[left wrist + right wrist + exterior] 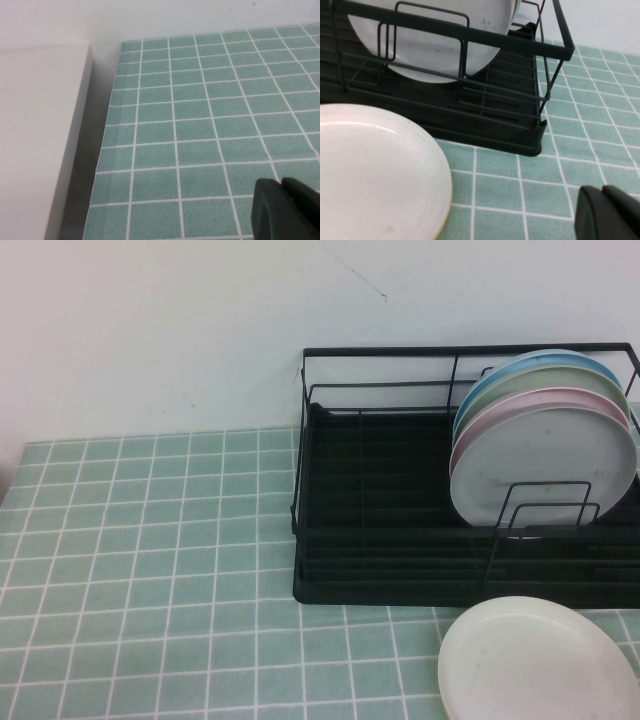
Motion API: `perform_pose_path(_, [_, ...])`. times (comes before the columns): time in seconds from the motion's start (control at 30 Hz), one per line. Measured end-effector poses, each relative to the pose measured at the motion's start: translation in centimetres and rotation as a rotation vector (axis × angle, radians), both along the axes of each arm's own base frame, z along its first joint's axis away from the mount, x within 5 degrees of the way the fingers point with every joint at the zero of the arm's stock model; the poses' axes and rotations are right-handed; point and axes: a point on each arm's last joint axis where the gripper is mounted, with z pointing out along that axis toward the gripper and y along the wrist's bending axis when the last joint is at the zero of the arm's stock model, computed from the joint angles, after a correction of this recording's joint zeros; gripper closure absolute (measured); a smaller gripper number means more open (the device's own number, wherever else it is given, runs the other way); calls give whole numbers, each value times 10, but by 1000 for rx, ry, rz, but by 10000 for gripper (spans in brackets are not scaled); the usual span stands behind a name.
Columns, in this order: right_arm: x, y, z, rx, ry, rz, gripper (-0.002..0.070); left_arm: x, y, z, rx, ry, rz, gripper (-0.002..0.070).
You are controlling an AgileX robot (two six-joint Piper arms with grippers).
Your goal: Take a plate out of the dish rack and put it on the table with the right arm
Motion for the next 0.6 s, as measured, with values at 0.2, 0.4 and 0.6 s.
perform_pose_path(0.2, [0,0,0,1,0,0,678,0,0,0,0,0,0,678])
perform_pose_path(0.4, [0,3,0,84,-3,7,678,0,0,0,0,0,0,678])
perform_pose_path(0.6, [1,10,3,310,-33,15,678,0,0,0,0,0,0,678])
